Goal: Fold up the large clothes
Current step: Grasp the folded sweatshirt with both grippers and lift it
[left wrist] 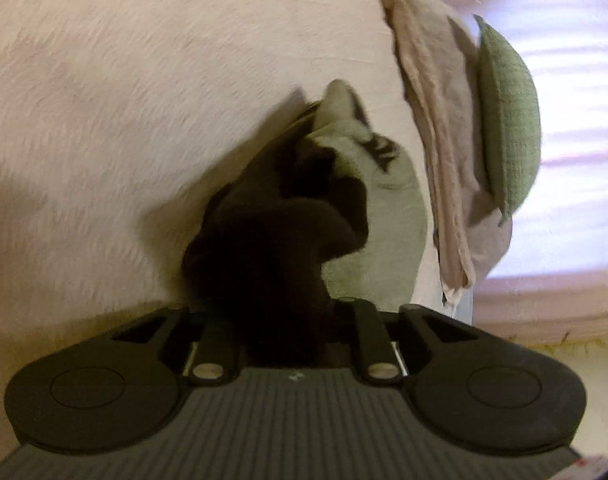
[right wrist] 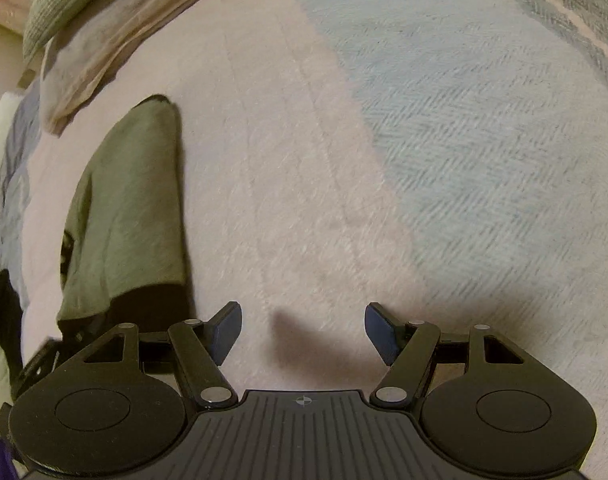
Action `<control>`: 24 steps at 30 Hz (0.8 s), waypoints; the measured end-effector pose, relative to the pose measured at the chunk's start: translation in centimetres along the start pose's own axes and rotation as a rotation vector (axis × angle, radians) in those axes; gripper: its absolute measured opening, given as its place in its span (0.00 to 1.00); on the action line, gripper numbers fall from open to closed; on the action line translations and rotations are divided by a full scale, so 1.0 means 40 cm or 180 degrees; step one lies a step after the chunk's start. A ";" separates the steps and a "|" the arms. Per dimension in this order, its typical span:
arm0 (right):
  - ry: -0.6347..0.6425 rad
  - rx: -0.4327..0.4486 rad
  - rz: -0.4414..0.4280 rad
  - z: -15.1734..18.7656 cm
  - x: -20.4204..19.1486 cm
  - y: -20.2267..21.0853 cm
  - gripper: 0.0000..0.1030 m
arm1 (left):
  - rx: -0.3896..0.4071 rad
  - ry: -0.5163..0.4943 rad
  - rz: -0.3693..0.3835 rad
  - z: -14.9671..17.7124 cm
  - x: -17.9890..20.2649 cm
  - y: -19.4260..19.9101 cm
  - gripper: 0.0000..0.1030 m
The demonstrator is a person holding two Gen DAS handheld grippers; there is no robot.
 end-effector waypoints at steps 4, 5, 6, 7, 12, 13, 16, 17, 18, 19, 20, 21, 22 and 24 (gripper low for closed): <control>0.0311 -0.0027 -0.0227 -0.031 -0.041 -0.003 0.64 | -0.0060 -0.0532 0.0036 -0.090 0.025 0.077 0.12; 0.0436 -0.0054 -0.0333 -0.038 -0.061 -0.007 0.64 | -0.0061 -0.0652 0.0006 -0.138 0.024 0.100 0.12; 0.0575 -0.0099 -0.0451 -0.046 -0.086 -0.013 0.64 | -0.0069 -0.0747 -0.0026 -0.182 0.018 0.118 0.12; 0.0719 -0.0165 -0.0583 -0.054 -0.113 -0.021 0.64 | -0.0091 -0.0841 -0.0062 -0.228 0.010 0.138 0.12; 0.1488 -0.0448 -0.1214 -0.132 -0.295 -0.089 0.64 | -0.0425 -0.1190 -0.0293 -0.388 -0.044 0.176 0.13; 0.1611 -0.0516 -0.1343 -0.148 -0.339 -0.116 0.66 | -0.0482 -0.1169 -0.0280 -0.392 -0.052 0.169 0.14; 0.1892 -0.0769 -0.1558 -0.164 -0.447 -0.207 0.82 | -0.0403 -0.1065 -0.0299 -0.386 -0.068 0.157 0.26; 0.1954 -0.0835 -0.1605 -0.165 -0.477 -0.239 0.82 | -0.0290 -0.0946 -0.0265 -0.380 -0.072 0.169 0.29; 0.1981 -0.0905 -0.1653 -0.168 -0.506 -0.271 0.83 | -0.0192 -0.0816 -0.0214 -0.372 -0.075 0.183 0.38; 0.1969 -0.1021 -0.1726 -0.166 -0.530 -0.301 0.83 | -0.0091 -0.0668 -0.0172 -0.360 -0.084 0.199 0.43; 0.1937 -0.1141 -0.1769 -0.164 -0.547 -0.331 0.83 | -0.0021 -0.0549 -0.0160 -0.352 -0.095 0.211 0.57; 0.1909 -0.1230 -0.1770 -0.158 -0.556 -0.360 0.83 | 0.0002 -0.0445 -0.0153 -0.342 -0.106 0.214 0.61; 0.1897 -0.1315 -0.1778 -0.155 -0.555 -0.388 0.84 | -0.0028 -0.0392 -0.0139 -0.330 -0.114 0.208 0.61; 0.1837 -0.1496 -0.1784 -0.141 -0.563 -0.443 0.83 | -0.0085 -0.0434 -0.0138 -0.322 -0.123 0.185 0.55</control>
Point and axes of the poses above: each gripper's, at about its wrist camera, not at the fingertips, and y roughly against the way its jaws point, x to its right, z to its underside, the point moved 10 cm from there along -y, roughly the way its jaws point, and after that the axes turned 5 degrees about x, right-handed, at the moved point
